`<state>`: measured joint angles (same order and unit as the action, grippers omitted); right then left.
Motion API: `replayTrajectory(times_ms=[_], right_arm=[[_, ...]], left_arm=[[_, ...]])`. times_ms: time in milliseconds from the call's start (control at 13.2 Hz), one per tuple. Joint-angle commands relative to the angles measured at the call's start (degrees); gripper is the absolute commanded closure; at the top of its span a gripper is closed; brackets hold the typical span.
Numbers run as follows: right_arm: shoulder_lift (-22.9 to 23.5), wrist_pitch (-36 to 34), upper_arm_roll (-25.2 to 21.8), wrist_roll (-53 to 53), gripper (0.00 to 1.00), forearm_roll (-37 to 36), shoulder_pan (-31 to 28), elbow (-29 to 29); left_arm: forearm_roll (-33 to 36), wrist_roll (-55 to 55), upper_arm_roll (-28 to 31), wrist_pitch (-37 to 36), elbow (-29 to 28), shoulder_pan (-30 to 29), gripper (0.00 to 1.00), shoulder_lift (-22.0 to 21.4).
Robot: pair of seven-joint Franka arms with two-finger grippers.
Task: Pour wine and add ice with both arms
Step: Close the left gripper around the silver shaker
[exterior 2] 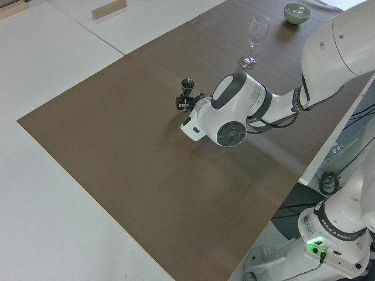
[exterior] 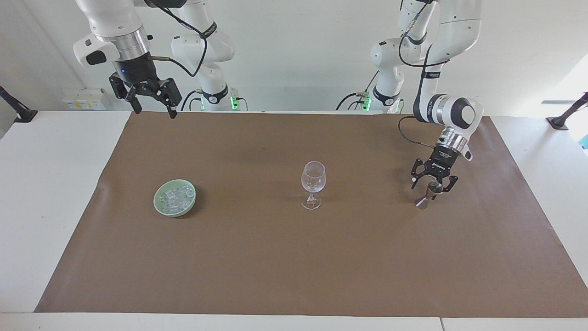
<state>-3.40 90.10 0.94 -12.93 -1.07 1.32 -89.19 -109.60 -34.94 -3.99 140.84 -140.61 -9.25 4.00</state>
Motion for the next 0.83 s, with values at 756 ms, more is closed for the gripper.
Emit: replayTrajectory(times_ms=[756], right_arm=[[-0.3, -0.7, 0.1, 1.2, 0.00, 0.9, -0.3, 0.1]], left_arm=[[-4.0, 1.1, 0.5, 1.8, 1.8, 0.8, 0.41, 1.7]])
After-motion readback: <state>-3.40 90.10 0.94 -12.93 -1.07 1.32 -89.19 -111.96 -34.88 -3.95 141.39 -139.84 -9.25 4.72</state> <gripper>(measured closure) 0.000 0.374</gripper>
